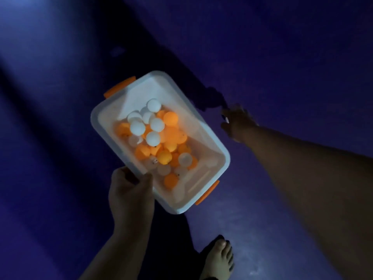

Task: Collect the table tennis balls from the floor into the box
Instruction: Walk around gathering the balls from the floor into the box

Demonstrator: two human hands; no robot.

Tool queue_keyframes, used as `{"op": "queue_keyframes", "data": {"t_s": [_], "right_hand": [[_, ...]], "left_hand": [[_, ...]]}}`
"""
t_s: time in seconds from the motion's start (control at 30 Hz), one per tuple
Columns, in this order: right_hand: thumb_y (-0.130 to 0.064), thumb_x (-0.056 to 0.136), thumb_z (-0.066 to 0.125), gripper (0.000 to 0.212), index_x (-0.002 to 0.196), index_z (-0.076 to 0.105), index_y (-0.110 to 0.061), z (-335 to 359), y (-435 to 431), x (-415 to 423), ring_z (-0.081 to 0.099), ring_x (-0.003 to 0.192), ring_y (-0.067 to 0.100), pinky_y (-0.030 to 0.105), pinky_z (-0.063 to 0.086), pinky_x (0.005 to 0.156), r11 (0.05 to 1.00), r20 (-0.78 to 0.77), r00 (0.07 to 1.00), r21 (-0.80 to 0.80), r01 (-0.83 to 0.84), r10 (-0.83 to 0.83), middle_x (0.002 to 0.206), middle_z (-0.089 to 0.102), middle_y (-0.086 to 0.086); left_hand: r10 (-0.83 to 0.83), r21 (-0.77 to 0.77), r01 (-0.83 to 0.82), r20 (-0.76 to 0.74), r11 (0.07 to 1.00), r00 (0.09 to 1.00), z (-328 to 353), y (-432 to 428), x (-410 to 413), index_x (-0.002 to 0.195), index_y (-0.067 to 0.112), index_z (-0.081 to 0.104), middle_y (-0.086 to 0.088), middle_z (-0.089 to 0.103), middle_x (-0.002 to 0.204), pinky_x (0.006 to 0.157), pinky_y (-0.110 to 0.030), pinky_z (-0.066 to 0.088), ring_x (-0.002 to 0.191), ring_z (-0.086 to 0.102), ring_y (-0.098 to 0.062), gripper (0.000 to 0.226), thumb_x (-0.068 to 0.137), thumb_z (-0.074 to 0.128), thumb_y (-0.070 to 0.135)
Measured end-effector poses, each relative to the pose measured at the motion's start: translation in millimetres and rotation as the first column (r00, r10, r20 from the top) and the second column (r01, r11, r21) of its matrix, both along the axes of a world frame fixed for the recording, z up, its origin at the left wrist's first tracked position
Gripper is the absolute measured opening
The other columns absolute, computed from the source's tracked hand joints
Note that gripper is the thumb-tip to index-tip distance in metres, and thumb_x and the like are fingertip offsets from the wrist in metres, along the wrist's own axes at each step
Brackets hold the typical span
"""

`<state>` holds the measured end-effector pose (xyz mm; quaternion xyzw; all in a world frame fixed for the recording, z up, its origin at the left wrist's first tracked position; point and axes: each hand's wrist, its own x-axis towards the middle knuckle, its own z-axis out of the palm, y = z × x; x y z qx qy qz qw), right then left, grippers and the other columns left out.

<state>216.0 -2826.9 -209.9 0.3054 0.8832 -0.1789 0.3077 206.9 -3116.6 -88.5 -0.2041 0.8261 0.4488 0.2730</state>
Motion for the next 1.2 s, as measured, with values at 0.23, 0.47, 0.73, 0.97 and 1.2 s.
{"op": "queue_keyframes", "data": {"t_s": [0.23,0.47,0.73,0.97,1.2], "right_hand": [[-0.007,0.093,0.043,0.045,0.137,0.044,-0.014,-11.3,1.8,23.3,0.034,0.131,0.041,0.04,0.033,0.105,0.996,0.138,0.99,0.085,-0.013,0.001,0.146,0.029,0.024],[-0.018,0.093,0.05,0.034,0.127,0.056,-0.02,94.4,-37.2,36.9,0.052,0.117,0.026,0.028,0.038,0.094,0.937,-0.504,0.801,-0.052,0.345,-0.323,0.127,0.056,0.011],[-0.037,0.087,0.052,0.05,0.134,0.047,-0.019,258.1,-88.1,33.5,0.054,0.096,0.035,0.043,0.051,0.078,0.973,-0.643,0.738,0.217,-0.081,0.205,0.105,0.059,0.017],[-0.015,0.095,0.044,0.07,0.15,0.004,-0.03,407.3,-119.9,31.1,0.044,0.123,0.03,0.035,0.044,0.085,0.986,-0.3,0.948,0.097,0.14,-0.105,0.146,0.029,0.008],[-0.011,0.093,0.036,0.07,0.148,0.005,-0.041,555.0,-163.2,52.5,0.053,0.079,0.031,0.04,0.046,0.067,0.961,-0.321,0.928,0.134,0.242,-0.189,0.116,0.042,0.005]], "left_hand": [[0.032,0.003,-0.032,0.068,0.999,0.997,-9.6,-1.5,1.3,0.085,0.035,0.048,0.007,0.06,0.091,0.071,-0.03,0.052,0.082,0.06,-0.006,0.025,0.084,0.066,0.017],[-0.065,-0.042,0.067,0.064,0.997,0.996,38.5,-1.7,-8.7,0.099,0.024,0.051,0.006,0.06,0.09,0.069,-0.033,0.055,0.082,0.061,-0.01,0.021,0.084,0.066,0.02],[-0.244,0.004,0.244,0.049,0.97,0.969,164.5,8.6,-41.0,0.092,0.026,0.049,0.009,0.059,0.085,0.068,-0.037,0.057,0.078,0.062,-0.012,0.016,0.084,0.061,0.02],[-0.496,-0.047,0.496,0.014,0.867,0.868,319.3,3.0,-74.7,0.086,0.013,0.048,0.002,0.054,0.076,0.05,-0.028,0.035,0.063,0.05,-0.013,0.021,0.073,0.064,0.017],[-0.675,-0.066,0.673,-0.021,0.737,0.737,441.3,-26.7,-86.6,0.08,0.016,0.045,0.001,0.056,0.079,0.051,-0.028,0.035,0.065,0.049,-0.014,0.017,0.08,0.062,0.02]]}}
